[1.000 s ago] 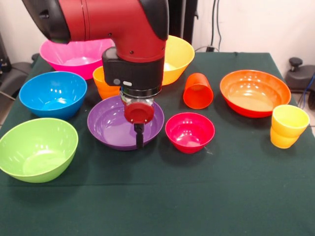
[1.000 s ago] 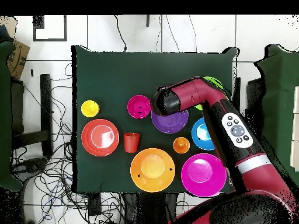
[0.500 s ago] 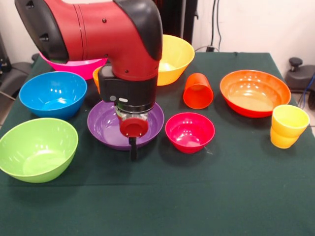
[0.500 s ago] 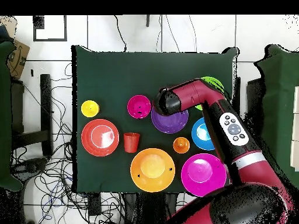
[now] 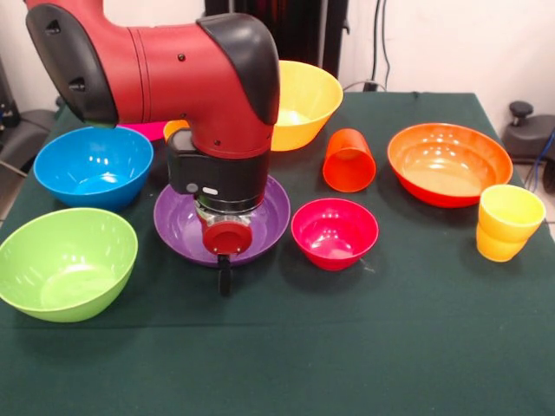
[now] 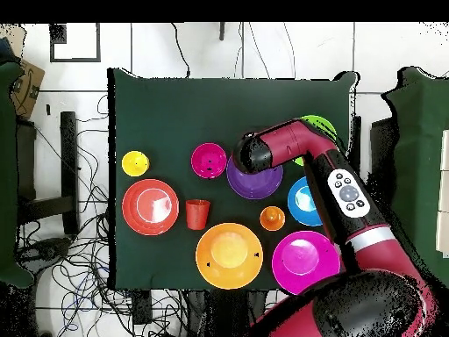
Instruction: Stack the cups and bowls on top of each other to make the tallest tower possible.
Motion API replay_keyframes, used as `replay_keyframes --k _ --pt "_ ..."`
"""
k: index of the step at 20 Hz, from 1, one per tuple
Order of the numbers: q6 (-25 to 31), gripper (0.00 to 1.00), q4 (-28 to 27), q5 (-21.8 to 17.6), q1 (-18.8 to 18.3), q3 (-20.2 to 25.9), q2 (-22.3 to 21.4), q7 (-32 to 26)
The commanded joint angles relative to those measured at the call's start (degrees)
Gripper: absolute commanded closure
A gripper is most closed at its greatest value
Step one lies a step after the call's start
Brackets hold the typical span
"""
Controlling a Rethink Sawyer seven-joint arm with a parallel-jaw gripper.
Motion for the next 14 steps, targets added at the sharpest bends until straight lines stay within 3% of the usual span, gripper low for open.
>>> replay_keyframes --k 1,14 --pt "-2.3 0.0 -6.5 -7.6 2.4 -5.4 3.8 -15.5" --pt "-0.6 0.0 -9.2 -5.7 2.5 -5.8 5.9 -15.9"
